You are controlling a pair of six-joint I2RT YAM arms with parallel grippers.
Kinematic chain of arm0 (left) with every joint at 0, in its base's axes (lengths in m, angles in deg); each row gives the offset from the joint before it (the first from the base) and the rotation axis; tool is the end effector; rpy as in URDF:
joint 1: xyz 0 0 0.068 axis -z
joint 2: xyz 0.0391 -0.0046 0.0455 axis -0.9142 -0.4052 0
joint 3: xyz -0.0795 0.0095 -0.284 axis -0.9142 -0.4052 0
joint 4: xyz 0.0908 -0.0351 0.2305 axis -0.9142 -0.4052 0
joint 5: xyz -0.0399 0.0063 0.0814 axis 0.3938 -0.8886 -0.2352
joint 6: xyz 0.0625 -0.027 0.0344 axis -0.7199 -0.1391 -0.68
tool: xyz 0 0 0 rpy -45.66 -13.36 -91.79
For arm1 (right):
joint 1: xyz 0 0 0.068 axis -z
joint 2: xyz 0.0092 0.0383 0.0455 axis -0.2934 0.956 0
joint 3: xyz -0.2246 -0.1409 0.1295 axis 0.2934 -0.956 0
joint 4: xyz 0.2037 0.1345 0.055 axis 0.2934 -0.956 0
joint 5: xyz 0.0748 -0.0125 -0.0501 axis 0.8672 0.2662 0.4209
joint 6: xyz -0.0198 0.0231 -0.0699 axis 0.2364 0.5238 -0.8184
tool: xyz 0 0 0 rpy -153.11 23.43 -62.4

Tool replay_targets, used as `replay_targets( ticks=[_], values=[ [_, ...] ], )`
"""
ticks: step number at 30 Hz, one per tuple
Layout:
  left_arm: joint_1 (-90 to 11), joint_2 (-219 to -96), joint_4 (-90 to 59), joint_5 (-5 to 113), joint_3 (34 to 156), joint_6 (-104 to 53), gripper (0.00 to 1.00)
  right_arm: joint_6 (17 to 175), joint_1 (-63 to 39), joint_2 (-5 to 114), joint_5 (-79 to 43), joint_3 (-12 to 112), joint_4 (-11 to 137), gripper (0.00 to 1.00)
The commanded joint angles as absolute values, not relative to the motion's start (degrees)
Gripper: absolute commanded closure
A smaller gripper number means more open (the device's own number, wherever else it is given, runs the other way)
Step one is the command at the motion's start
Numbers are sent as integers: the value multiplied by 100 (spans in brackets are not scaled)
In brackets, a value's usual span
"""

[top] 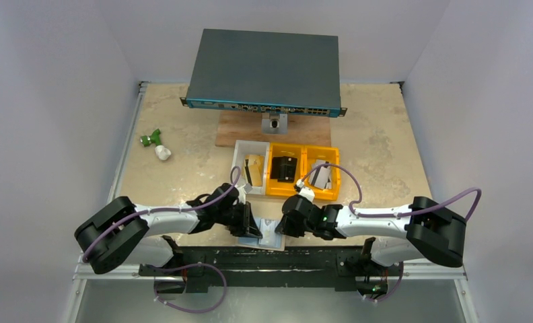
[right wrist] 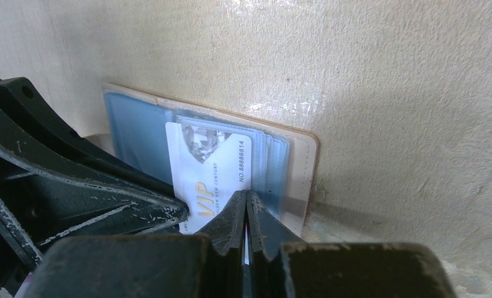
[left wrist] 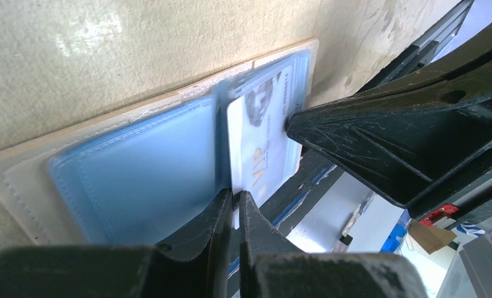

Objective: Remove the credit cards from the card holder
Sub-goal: Remove the credit card from the card holder.

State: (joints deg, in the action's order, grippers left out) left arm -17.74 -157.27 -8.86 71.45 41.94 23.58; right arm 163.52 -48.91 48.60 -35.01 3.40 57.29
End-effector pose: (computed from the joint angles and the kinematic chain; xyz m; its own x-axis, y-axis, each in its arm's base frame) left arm 0.1222 -0.1799 0.1325 -0.9971 -0.0593 -0.0477 -0.0042 0.6683 -0.7439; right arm 0.1052 0.2101 0.1538 -0.9165 0.2774 -0.2883 0.0817 0.8352 0.5439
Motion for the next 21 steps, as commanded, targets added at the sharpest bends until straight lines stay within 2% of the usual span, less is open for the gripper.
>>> replay_targets(
  ticks=[1,12,16,21],
  values=[
    [-1857,-15594,-1178,7051,4175,2163,92,16270,-4900,5035,-3626,146,5021,100],
    [-1908,-15609,-1059,7173,4212,2155,81,16265,-4896,5118,-3588,182,5071,100],
    [-1903,-15754,-943,7248,4243,2183,81,16254,-4901,5140,-3597,188,5098,100],
    [-1908,-15857,-726,7346,4243,2270,88,16252,-4899,5119,-3614,150,5104,100]
  ],
)
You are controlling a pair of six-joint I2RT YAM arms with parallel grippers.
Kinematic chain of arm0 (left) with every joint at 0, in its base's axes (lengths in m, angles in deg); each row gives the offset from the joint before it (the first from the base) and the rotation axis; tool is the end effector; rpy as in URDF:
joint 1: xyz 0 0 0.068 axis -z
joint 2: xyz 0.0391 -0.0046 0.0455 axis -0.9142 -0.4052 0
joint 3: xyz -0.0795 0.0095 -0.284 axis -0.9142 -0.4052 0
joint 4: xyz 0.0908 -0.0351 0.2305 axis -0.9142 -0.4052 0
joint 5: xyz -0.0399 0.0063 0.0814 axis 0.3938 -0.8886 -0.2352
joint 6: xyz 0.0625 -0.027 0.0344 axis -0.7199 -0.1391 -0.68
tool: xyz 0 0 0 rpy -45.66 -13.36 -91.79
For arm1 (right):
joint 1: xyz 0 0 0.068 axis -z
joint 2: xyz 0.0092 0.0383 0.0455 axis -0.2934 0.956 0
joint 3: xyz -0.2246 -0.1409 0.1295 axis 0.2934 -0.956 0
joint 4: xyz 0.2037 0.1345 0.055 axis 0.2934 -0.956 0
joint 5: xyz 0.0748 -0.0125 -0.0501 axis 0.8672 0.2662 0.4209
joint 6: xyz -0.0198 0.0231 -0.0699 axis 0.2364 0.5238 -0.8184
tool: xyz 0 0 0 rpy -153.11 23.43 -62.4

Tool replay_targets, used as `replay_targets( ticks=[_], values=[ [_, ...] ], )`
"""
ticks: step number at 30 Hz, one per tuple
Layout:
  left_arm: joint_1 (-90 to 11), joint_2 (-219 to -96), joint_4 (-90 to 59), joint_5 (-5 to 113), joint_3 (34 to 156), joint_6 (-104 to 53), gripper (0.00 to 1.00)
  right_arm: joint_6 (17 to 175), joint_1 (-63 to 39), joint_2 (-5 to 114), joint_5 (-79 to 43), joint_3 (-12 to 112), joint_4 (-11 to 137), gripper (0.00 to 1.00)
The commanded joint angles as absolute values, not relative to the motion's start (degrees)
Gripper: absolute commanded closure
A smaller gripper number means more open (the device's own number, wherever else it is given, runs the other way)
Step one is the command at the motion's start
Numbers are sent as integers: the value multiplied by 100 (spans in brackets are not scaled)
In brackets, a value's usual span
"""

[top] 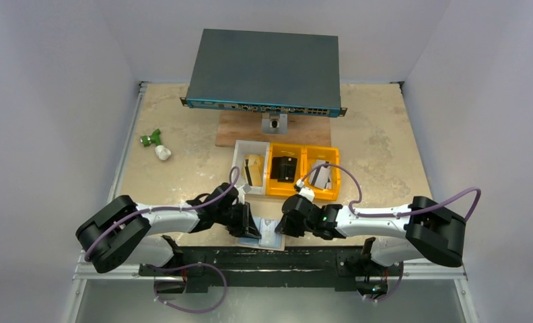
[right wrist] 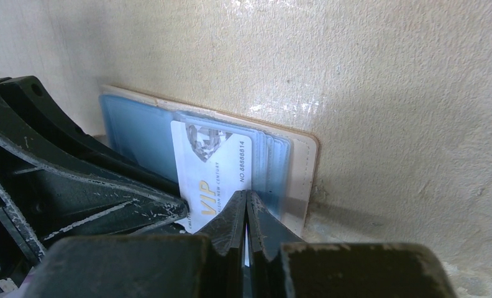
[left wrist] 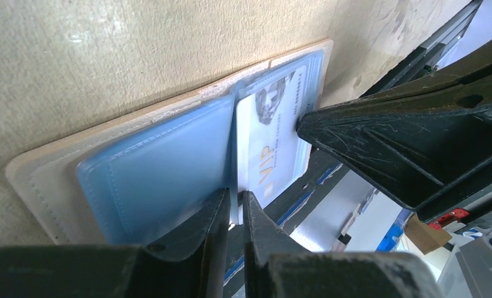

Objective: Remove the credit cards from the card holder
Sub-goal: Remove the credit card from the card holder.

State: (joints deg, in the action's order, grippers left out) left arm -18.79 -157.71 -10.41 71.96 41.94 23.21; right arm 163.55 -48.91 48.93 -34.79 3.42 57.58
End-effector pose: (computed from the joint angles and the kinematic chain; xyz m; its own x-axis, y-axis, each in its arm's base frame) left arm 0.1232 -0.1760 0.1288 -0.9975 -0.0666 -0.0256 -0.0270 0.6841 -0.7289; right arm 0.1054 0.2110 0.1530 -0.9179 0.2760 -0.2850 0.0818 0.8347 0.5446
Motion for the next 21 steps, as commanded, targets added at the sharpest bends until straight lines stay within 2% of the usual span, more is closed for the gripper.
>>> replay_targets(
  ticks=[1,7,12,21],
  values=[
    [-1903,-15870,-682,7372,4242,2292,88,16252,-4902,5116,-3614,141,5117,100],
    [-1908,-15944,-432,7493,4224,2418,89,16252,-4903,5107,-3626,116,5133,100],
    [-1907,-15892,-477,7449,4212,2448,100,16252,-4901,5123,-3622,109,5147,100],
    [-2022,-15487,-1181,7153,4170,2244,100,16271,-4903,5064,-3580,34,5157,100]
  ],
)
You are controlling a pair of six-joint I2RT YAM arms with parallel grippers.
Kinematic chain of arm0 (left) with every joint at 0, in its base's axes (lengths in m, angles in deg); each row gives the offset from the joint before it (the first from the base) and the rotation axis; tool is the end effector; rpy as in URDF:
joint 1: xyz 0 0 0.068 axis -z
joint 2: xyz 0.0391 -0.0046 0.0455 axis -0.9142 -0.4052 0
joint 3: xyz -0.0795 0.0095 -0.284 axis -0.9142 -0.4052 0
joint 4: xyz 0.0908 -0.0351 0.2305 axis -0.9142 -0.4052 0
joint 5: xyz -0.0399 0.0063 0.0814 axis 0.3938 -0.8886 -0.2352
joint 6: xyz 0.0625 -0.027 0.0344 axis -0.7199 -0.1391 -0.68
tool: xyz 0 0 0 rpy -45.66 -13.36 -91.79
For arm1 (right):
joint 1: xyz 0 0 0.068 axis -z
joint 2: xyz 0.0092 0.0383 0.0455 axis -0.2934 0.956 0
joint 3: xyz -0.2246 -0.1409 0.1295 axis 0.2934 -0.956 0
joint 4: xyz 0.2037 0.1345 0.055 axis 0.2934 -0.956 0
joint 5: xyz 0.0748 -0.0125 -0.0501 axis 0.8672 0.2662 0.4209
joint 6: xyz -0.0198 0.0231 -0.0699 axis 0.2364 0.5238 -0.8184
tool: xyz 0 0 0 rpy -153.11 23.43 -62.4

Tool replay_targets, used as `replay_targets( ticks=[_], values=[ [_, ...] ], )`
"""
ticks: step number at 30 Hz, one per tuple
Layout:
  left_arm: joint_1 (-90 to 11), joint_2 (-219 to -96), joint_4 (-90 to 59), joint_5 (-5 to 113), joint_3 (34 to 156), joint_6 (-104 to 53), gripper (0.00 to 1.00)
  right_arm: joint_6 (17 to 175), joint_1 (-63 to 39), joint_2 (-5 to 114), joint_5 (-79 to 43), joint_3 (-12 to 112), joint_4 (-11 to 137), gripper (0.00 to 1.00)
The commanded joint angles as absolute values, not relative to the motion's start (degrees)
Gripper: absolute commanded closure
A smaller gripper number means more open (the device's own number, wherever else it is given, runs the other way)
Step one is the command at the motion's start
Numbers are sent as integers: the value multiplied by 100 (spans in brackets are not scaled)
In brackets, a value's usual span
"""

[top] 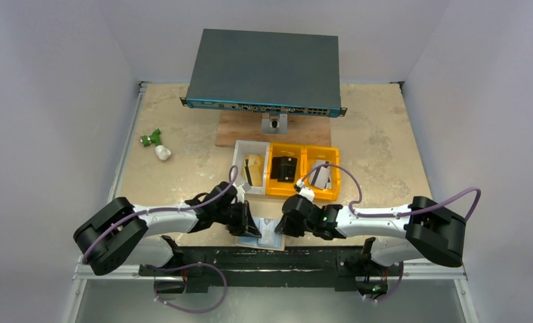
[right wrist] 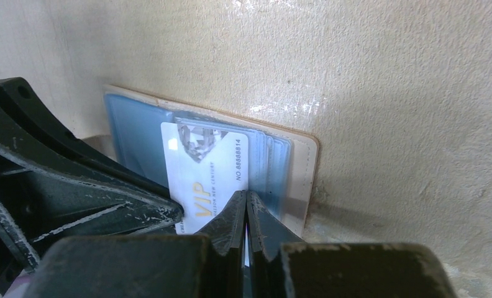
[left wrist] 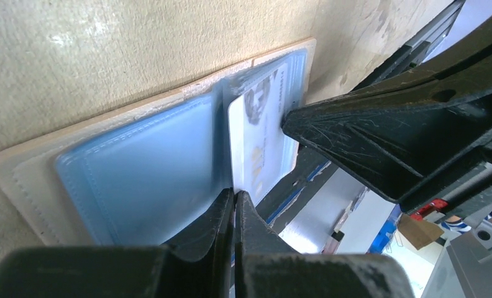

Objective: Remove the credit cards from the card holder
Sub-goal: Remove the credit card from the card holder.

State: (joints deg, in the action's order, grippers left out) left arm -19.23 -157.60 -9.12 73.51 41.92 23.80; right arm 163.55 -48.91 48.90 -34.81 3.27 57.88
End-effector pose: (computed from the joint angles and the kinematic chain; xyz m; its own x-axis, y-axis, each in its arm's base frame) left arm 0.1245 -0.1773 0.1316 -0.9978 -0.0642 -0.0173 -0.0295 0.6604 -0.7503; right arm 0.1054 0.2110 0.1528 -0.9174 0.2769 -0.2857 0.0812 0.8332 0.5470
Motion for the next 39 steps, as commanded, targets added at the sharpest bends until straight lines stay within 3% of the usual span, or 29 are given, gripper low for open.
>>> replay_targets(
  ticks=[1,28,32,39],
  values=[
    [-2034,-15440,-1257,7131,4156,2216,100,16275,-4903,5055,-3565,25,5169,100],
    [-2340,-13959,-3348,6587,4362,1868,100,16176,-4897,4650,-3599,442,5011,100],
    [-2397,-13655,-3503,6671,4449,1817,100,16015,-4902,4429,-3746,804,4870,86],
    [-2615,-13168,-3702,7019,4757,1724,100,15636,-4894,3998,-3793,1205,5341,48]
  ],
)
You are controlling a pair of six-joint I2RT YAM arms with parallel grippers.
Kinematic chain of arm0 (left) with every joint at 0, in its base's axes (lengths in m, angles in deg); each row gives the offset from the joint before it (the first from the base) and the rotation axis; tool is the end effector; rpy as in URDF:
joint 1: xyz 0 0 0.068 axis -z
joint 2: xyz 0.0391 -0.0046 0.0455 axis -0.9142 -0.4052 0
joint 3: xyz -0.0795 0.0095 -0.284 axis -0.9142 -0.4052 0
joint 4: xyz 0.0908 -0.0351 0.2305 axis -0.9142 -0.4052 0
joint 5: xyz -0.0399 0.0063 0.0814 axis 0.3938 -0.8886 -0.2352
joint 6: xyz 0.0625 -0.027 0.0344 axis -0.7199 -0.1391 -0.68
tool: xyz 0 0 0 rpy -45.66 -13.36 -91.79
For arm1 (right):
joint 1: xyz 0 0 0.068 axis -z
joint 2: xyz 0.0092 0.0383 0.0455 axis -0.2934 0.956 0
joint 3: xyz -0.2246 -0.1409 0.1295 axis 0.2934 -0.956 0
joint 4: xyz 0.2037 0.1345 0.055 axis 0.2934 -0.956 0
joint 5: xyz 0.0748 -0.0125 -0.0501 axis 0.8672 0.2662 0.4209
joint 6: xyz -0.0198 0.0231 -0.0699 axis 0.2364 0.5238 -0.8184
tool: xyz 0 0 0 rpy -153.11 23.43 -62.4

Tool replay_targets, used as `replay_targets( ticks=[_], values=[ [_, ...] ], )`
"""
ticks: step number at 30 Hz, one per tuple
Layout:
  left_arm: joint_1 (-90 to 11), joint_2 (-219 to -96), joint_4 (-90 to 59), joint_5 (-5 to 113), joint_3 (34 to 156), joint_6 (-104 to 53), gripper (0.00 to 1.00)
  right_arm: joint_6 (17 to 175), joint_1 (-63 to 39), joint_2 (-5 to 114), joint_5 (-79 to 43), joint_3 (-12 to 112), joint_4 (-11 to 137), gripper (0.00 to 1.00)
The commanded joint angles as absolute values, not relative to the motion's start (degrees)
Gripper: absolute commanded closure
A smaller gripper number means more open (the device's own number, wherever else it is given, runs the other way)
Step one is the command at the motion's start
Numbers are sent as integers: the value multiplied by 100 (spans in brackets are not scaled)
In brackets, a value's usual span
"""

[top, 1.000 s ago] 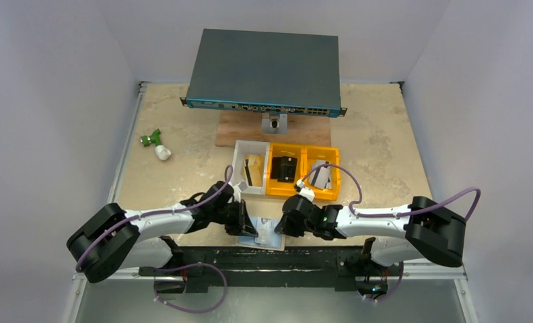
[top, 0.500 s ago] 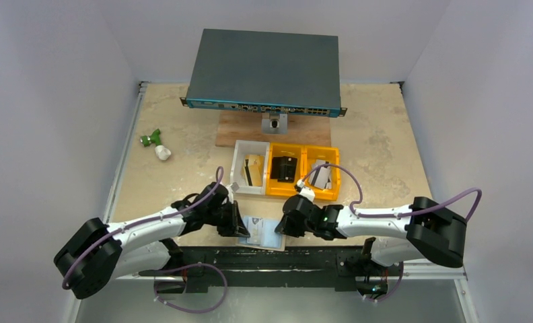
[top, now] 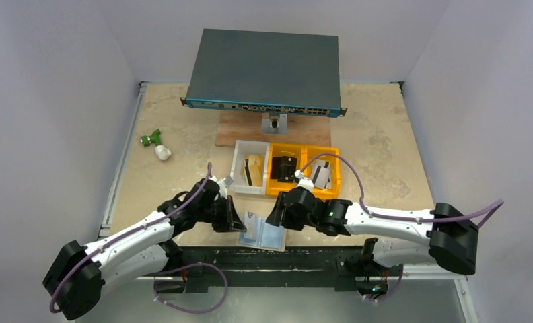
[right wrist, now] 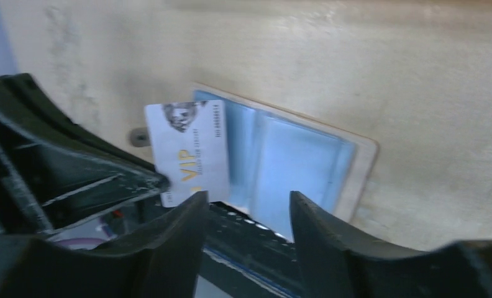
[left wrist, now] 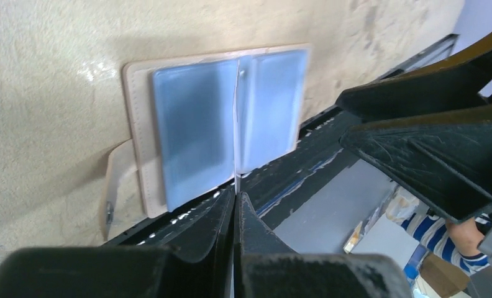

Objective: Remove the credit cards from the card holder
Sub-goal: Remove the credit card from the card holder.

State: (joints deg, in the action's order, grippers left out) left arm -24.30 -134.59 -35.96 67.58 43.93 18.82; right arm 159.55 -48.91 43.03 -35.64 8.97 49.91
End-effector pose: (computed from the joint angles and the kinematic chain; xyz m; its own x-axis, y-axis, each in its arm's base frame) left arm 0.1045 -0.1259 0.1675 -0.9808 -0.1532 -0.1205 -0.0279 0.7222 -0.6911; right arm 0.1063 0.2109 0.1930 -0.9068 0.2441 -0.3437 0.0049 0.8214 0.5703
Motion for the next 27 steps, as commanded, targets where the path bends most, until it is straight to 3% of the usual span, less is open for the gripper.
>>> replay_targets(
  ticks=[1,4,11,22,27],
  values=[
    [-2697,-13098,-3672,7138,4771,1737,100,15591,-4894,3957,-3767,1192,5520,43],
    [-2987,-12920,-3507,7562,4812,1839,100,15544,-4887,3874,-3690,1057,6054,32],
    [-3681,-12700,-2446,8711,4594,2502,100,15806,-4626,3512,-3305,434,7389,31],
    [-4077,-12820,-923,9502,4207,3325,100,16214,-4113,3390,-2584,-116,8735,36],
    [-4080,-12911,-421,9644,4093,3570,100,16386,-4049,3522,-2317,-273,9311,51]
  ],
)
